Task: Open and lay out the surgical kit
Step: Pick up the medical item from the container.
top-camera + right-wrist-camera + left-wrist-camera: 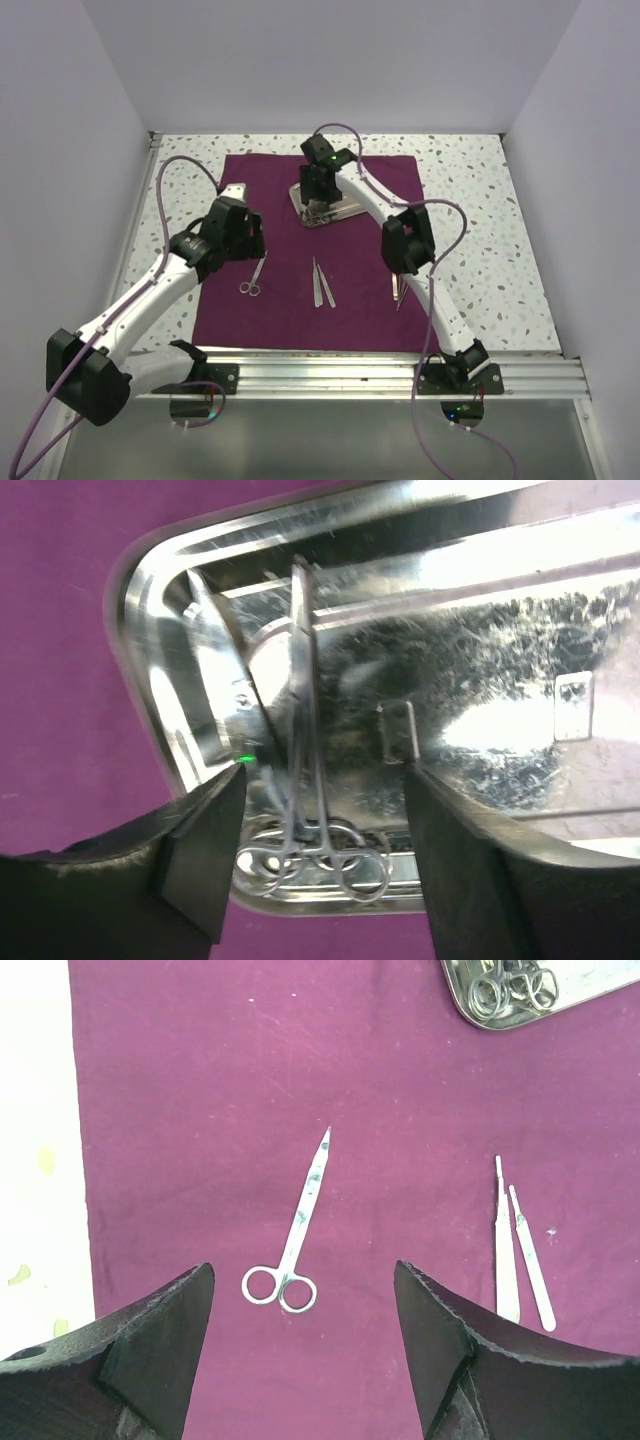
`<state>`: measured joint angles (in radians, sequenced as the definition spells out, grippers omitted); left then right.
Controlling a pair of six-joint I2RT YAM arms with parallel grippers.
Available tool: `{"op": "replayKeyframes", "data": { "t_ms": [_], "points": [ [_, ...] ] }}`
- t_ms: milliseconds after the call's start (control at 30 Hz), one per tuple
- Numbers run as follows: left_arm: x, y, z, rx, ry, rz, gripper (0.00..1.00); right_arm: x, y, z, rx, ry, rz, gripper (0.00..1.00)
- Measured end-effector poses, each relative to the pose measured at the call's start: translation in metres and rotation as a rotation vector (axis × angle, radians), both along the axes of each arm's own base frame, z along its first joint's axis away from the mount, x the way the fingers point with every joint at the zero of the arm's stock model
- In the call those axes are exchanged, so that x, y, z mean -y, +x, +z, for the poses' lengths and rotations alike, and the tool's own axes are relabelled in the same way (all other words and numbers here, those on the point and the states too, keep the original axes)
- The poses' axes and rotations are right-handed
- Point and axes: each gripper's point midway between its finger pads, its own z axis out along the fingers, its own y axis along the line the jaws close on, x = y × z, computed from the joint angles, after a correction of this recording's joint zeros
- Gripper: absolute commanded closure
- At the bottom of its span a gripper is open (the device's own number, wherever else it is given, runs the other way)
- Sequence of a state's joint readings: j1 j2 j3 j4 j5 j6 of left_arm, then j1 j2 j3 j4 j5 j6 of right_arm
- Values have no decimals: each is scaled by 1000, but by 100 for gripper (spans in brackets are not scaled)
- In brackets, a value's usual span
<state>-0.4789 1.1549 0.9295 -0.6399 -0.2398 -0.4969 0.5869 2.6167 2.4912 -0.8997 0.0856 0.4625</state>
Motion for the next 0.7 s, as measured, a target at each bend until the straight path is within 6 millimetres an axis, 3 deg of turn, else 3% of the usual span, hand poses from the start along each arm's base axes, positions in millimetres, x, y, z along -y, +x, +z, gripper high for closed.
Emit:
{"op": "replayKeyframes", "data": {
  "t_ms": [167,300,500,700],
  "points": [
    [-7,-8,-3,8,9,11,24,-1,-12,-10,33,-139,37,47],
    [-14,-14,-13,-11,28,22,24,-8,-23,-13,56,-217,75,72],
    [-24,-22,-24,-25,44,38,24,-11,-28,-16,64,-252,86,100],
    [-25,-21,-21,-8,46,36,24,-11,-29,-15,65,-248,84,100]
  ]
}}
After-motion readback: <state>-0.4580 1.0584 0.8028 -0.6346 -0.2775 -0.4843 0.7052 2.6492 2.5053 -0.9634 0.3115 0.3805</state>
